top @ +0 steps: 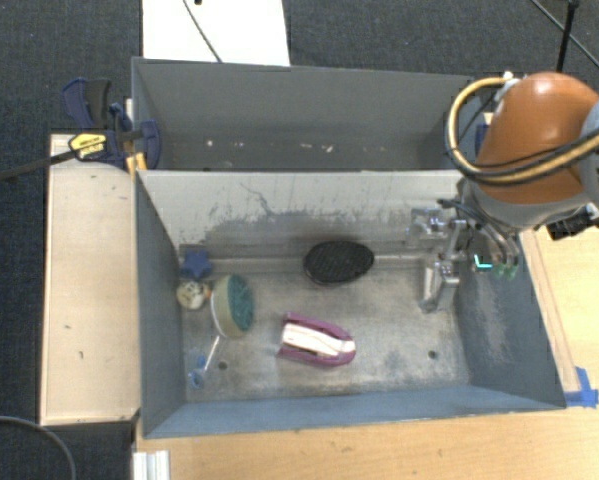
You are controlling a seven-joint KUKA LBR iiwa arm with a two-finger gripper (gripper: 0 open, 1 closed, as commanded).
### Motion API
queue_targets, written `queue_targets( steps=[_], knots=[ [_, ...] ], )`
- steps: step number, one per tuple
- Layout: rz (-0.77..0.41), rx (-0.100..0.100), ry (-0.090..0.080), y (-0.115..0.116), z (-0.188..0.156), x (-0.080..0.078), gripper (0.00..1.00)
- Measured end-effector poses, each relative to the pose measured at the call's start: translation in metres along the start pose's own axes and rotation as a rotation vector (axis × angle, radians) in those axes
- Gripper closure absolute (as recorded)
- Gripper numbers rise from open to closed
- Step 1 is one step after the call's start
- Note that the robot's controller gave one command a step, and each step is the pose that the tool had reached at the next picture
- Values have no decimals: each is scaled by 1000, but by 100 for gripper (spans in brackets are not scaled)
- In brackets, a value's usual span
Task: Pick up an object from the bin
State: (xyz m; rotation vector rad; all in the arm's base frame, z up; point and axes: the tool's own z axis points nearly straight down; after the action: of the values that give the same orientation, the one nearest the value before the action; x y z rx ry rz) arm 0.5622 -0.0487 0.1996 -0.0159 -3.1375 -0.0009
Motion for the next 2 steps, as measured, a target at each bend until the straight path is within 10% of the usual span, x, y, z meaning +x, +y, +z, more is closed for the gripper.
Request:
queue_targets(
  steps=[1, 2],
  knots=[
    [-378, 3, -23, 82, 116, -24, 0],
    [-248, 2, -28, 99, 122, -30, 0]
  ],
)
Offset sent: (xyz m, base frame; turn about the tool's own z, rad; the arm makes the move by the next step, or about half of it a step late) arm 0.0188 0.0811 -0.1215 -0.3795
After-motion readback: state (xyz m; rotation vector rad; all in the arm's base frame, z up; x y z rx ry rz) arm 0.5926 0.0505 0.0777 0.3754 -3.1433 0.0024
